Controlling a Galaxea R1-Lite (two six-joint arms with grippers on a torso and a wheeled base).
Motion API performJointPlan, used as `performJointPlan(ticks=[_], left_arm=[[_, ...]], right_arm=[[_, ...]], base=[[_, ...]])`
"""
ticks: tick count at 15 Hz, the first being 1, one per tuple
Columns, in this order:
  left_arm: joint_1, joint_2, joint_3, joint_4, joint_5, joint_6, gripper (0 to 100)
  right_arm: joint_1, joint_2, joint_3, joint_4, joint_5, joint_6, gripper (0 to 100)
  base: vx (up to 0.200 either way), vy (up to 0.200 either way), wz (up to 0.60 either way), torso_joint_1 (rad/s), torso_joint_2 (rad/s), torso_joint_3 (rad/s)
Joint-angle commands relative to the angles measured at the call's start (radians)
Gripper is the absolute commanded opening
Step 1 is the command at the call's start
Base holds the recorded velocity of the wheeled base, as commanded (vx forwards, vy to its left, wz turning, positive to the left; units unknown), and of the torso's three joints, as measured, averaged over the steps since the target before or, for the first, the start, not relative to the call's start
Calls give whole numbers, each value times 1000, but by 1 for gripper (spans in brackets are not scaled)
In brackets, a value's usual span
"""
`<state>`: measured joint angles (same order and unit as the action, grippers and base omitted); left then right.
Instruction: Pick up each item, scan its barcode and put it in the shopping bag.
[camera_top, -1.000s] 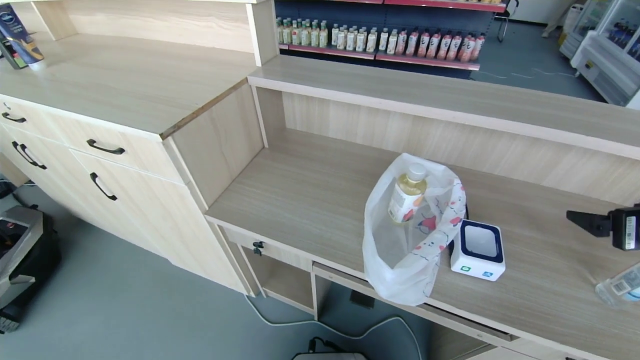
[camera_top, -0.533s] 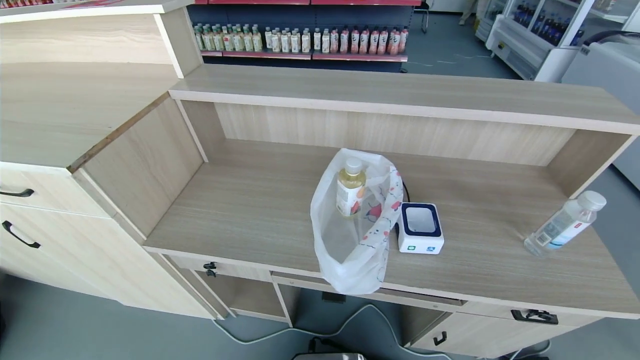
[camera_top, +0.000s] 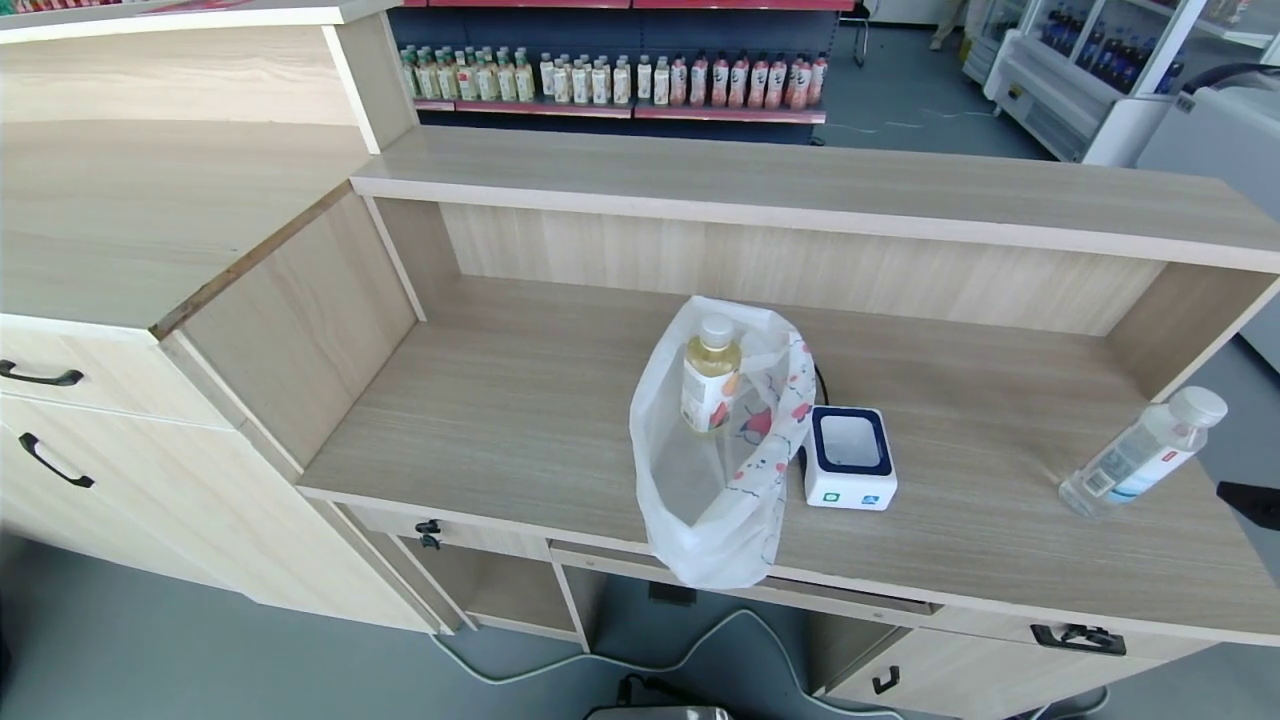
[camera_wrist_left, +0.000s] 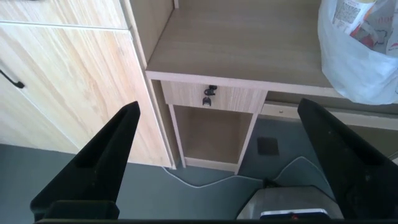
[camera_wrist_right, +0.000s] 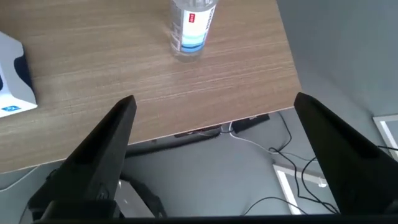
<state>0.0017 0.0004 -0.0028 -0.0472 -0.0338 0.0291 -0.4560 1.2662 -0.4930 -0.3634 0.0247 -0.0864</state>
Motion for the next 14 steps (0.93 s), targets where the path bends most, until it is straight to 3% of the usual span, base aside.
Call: performJointPlan(ticks=[1, 10, 12, 14], left_arm=[[0, 0, 0, 0, 0, 0, 100], [0, 0, -2, 0, 0, 0, 100], [0, 0, -2, 1, -5, -25, 100], [0, 0, -2, 3, -6, -38, 100]], right_arm=[[-15, -25, 4, 6, 43, 4, 100], [-12, -76, 21, 21, 44, 4, 100], [-12, -83, 27, 20, 44, 4, 100], [-12, -83, 36, 18, 43, 4, 100]], base=[[0, 0, 0, 0, 0, 0], [0, 0, 0, 0, 0, 0], [0, 0, 0, 0, 0, 0], [-200, 0, 0, -5, 5, 2]])
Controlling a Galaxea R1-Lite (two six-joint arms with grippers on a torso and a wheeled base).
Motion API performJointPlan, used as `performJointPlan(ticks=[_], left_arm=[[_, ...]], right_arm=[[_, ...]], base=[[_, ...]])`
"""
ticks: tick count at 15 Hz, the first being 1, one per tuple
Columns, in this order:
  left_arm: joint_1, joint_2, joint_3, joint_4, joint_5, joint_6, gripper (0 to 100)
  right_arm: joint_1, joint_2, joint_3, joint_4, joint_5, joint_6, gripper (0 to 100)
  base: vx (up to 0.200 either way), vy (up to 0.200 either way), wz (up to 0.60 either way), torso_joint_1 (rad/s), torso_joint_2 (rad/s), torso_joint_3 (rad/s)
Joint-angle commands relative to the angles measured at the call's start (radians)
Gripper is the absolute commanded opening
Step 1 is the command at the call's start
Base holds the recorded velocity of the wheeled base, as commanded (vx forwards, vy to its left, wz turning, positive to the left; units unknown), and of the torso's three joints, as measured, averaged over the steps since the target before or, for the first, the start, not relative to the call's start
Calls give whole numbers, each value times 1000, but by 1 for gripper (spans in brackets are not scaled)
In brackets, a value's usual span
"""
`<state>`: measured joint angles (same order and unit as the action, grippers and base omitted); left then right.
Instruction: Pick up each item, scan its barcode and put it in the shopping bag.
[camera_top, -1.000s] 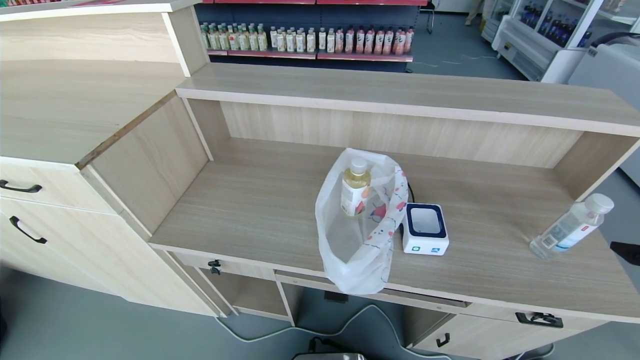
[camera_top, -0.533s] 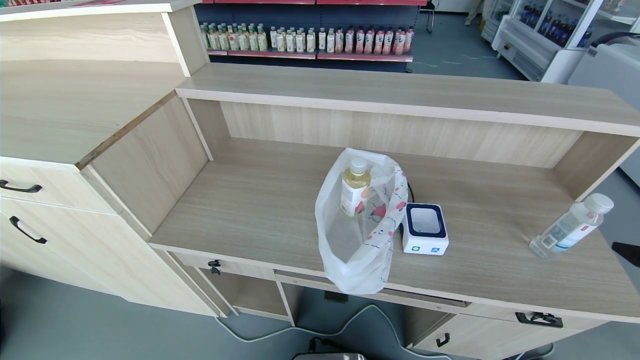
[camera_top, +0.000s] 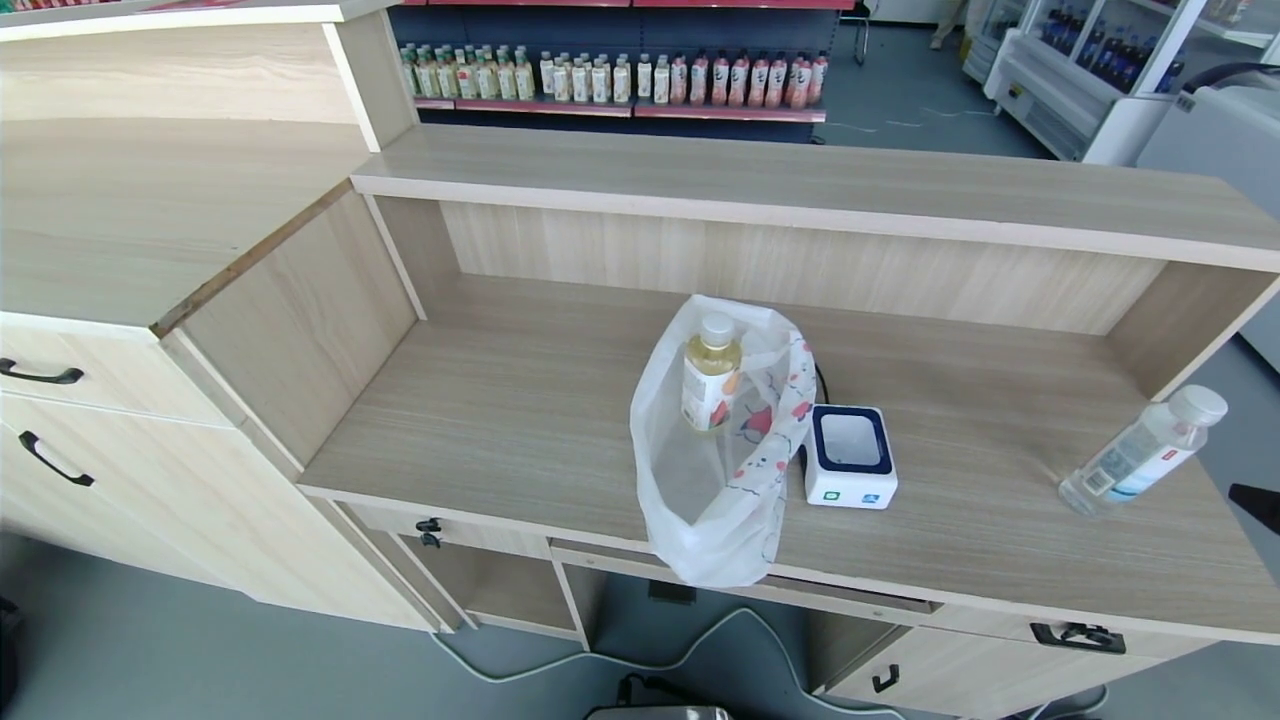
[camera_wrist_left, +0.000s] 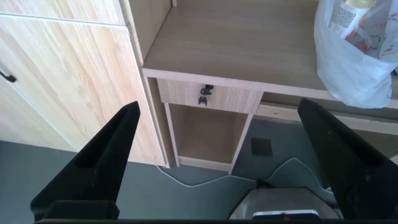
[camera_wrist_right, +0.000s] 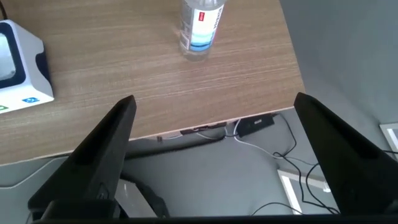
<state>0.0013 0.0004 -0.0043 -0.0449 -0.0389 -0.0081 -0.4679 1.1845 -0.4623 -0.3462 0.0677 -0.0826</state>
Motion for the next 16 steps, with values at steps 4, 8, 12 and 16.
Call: performJointPlan(ticks=[4, 8, 12, 16], left_arm=[[0, 0, 0, -1, 7, -6, 100], [0, 0, 1, -1, 5, -7, 100], [0, 0, 1, -1, 5, -6, 100], [0, 0, 1, -1, 5, -6, 100]], right_arm=[[-2, 7, 14, -10, 0, 3, 100], [-5, 95, 16, -143, 0, 18, 100], [-25, 248, 106, -387, -5, 17, 100], [-40, 547, 67, -778, -16, 7, 100]], base=[[-200, 0, 0, 7, 4, 2], [0, 0, 0, 0, 0, 0], [0, 0, 0, 0, 0, 0], [0, 0, 0, 0, 0, 0]])
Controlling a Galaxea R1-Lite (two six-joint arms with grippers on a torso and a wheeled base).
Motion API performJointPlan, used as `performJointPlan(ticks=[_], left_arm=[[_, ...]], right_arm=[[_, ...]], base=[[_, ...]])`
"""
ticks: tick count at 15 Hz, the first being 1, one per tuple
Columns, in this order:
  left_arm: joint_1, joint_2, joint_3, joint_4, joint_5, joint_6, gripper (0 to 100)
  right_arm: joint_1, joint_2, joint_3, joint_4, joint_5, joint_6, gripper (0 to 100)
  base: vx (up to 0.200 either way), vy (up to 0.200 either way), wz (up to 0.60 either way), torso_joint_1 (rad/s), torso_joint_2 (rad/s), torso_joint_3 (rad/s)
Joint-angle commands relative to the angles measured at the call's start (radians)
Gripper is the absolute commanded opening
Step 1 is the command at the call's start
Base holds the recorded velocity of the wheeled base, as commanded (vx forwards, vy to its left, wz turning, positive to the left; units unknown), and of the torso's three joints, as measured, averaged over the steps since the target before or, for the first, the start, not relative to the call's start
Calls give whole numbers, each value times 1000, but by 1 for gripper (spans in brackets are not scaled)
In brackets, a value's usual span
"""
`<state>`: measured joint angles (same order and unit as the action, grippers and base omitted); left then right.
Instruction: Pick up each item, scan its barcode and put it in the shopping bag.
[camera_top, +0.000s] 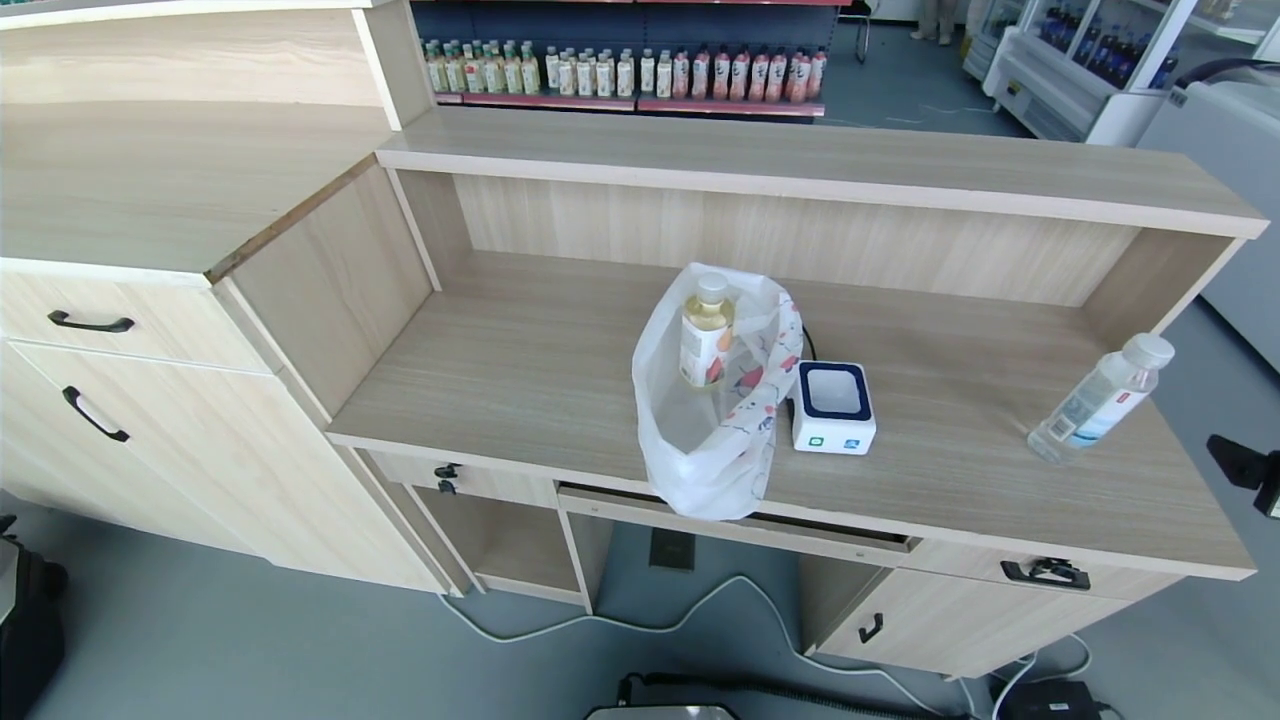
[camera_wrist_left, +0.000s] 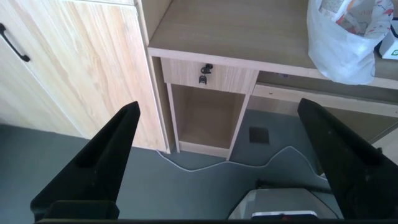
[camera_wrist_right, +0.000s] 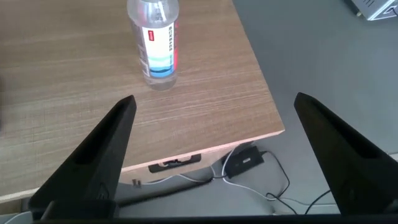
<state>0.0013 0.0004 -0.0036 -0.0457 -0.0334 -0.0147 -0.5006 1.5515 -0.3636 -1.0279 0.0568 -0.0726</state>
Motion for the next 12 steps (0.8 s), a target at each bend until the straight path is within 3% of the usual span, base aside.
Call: performJointPlan(ticks=[1, 7, 12], left_arm=[[0, 0, 1, 0, 0, -1, 100], [0, 0, -1, 0, 0, -1, 100], [0, 0, 1, 0, 0, -1, 100]], right_arm=[[-4, 231, -60, -118, -28, -1, 100], [34, 409, -184, -182, -45, 7, 100], [85, 421, -189, -184, -45, 8, 100]], base=[[0, 0, 0, 0, 0, 0], [0, 0, 0, 0, 0, 0], [0, 0, 0, 0, 0, 0]])
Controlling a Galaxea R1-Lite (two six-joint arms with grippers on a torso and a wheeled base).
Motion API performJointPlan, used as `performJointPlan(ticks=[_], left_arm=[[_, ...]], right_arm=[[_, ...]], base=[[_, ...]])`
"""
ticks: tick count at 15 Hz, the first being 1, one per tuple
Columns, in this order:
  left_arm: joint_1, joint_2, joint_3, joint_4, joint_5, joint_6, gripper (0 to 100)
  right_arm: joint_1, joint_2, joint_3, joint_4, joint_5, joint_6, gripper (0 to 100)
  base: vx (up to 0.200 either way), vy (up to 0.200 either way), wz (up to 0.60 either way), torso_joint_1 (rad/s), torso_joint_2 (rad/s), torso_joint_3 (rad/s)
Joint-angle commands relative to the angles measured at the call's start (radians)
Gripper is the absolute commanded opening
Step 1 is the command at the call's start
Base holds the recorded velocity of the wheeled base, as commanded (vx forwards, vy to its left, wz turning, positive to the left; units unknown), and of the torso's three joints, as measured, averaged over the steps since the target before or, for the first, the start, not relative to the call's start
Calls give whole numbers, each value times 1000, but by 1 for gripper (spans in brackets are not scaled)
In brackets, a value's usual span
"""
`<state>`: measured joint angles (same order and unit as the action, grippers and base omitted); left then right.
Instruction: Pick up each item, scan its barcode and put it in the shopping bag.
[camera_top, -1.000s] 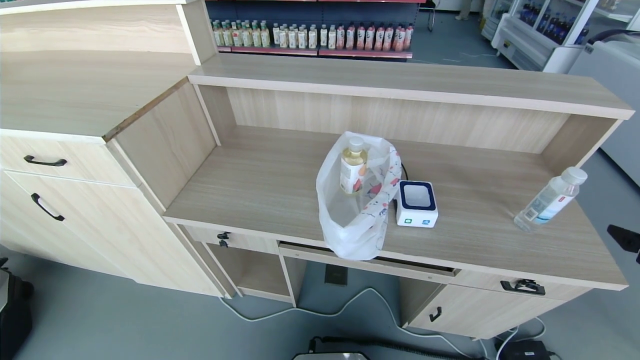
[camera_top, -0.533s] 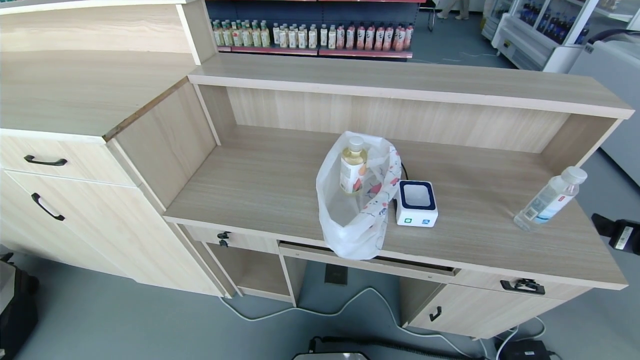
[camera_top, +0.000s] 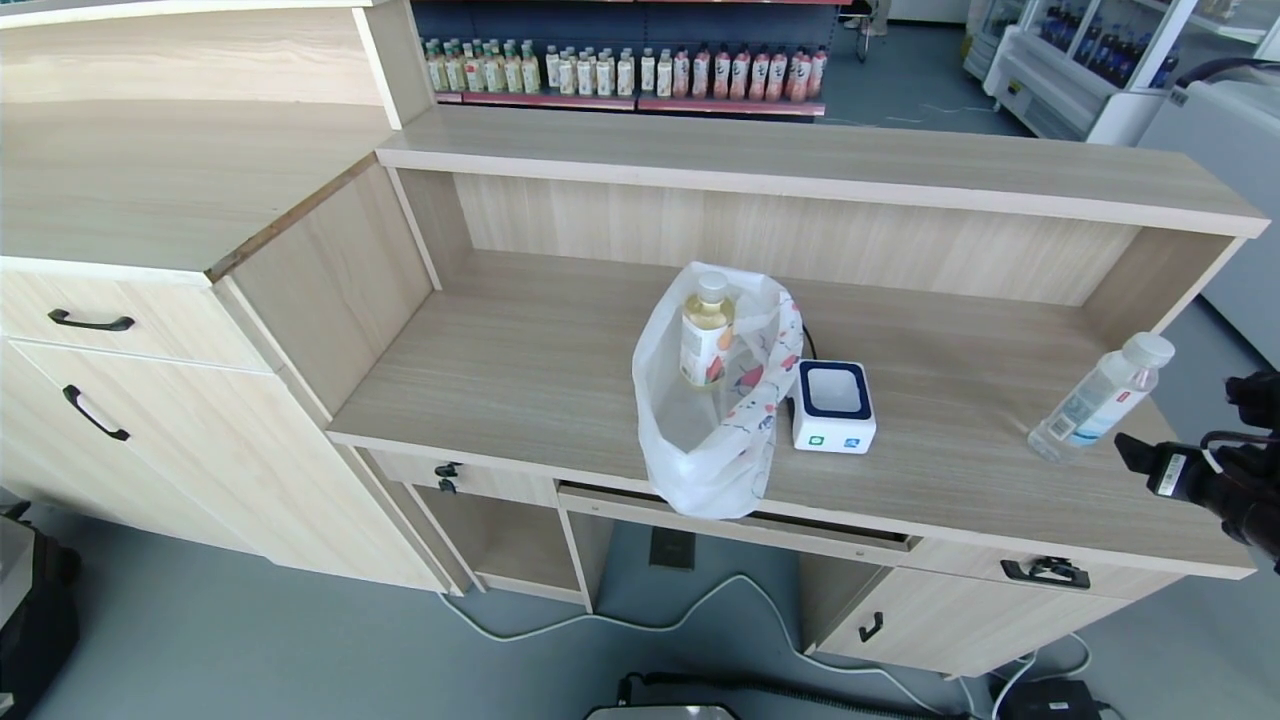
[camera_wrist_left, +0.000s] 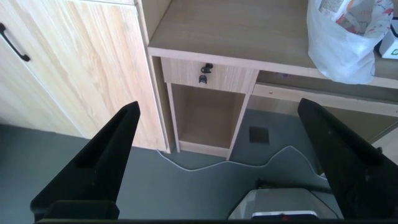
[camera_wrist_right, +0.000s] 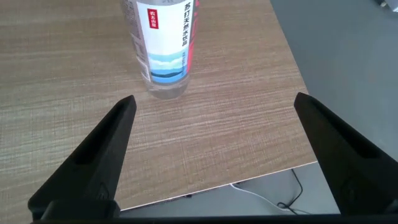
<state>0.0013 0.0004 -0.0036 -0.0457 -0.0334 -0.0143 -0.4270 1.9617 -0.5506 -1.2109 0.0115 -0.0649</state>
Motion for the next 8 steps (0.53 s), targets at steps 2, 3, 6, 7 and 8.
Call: performJointPlan(ticks=[2, 3, 6, 7, 8], left_arm=[[0, 0, 1, 0, 0, -1, 100], [0, 0, 1, 0, 0, -1, 100], [0, 0, -1, 0, 0, -1, 100], [0, 0, -1, 0, 0, -1, 100], [0, 0, -1, 0, 0, -1, 100]], right_arm=[[19, 29, -3, -18, 1, 0, 100], [19, 43, -6, -29, 1, -1, 100], [19, 69, -45, -41, -1, -3, 100], [17, 97, -92, -58, -2, -6, 100], [17, 109, -114, -59, -2, -6, 100]], base=[[0, 0, 0, 0, 0, 0], [0, 0, 0, 0, 0, 0], [0, 0, 0, 0, 0, 0], [0, 0, 0, 0, 0, 0], [0, 0, 0, 0, 0, 0]])
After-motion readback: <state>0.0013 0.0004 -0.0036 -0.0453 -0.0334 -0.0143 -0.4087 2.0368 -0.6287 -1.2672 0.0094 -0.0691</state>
